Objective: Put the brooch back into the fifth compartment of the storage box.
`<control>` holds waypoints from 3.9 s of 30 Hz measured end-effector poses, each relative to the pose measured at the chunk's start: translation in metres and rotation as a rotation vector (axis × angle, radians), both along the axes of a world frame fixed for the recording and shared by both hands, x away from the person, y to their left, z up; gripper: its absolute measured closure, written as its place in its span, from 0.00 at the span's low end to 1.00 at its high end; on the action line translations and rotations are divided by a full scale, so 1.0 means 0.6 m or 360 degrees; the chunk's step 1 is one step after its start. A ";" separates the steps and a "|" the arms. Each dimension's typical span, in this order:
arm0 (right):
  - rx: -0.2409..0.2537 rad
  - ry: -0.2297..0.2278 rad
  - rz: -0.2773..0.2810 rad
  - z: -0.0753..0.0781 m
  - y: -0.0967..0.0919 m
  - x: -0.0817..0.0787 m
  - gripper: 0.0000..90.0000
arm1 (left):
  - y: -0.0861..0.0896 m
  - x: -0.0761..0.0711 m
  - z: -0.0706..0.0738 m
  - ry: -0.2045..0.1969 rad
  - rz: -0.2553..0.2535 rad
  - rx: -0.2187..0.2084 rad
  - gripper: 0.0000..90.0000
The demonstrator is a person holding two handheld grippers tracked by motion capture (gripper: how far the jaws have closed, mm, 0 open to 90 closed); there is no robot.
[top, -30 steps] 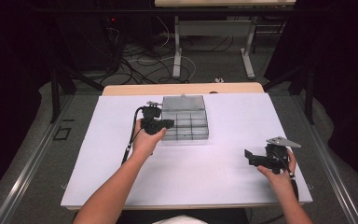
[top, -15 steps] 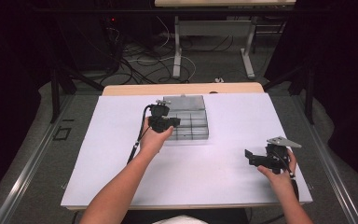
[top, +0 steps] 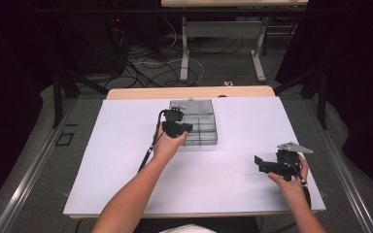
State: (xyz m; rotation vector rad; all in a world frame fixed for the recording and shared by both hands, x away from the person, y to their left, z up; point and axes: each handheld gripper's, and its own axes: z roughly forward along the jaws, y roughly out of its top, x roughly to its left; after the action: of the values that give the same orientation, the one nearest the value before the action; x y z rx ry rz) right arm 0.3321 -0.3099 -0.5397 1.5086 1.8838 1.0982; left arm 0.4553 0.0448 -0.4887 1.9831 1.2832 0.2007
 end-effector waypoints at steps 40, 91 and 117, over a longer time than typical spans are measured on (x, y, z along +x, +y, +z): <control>0.0006 0.0003 0.0021 -0.002 -0.001 0.002 0.01 | -0.009 0.012 -0.041 0.0087 0.0003 0.0071 0.82; 0.0007 -0.0009 0.0017 0.001 0.000 0.000 0.01 | 0.173 -0.075 0.009 -0.0148 0.0103 -0.0040 0.47; -0.0015 -0.0014 0.0011 0.002 0.001 -0.002 0.01 | 0.309 -0.146 -0.004 -0.0218 0.0300 -0.0088 0.17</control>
State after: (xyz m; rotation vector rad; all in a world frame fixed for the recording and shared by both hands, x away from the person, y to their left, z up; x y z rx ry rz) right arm 0.3311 -0.3092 -0.5388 1.4908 1.8869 1.0955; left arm 0.3679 0.2300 -0.4913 1.7702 1.3706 0.3820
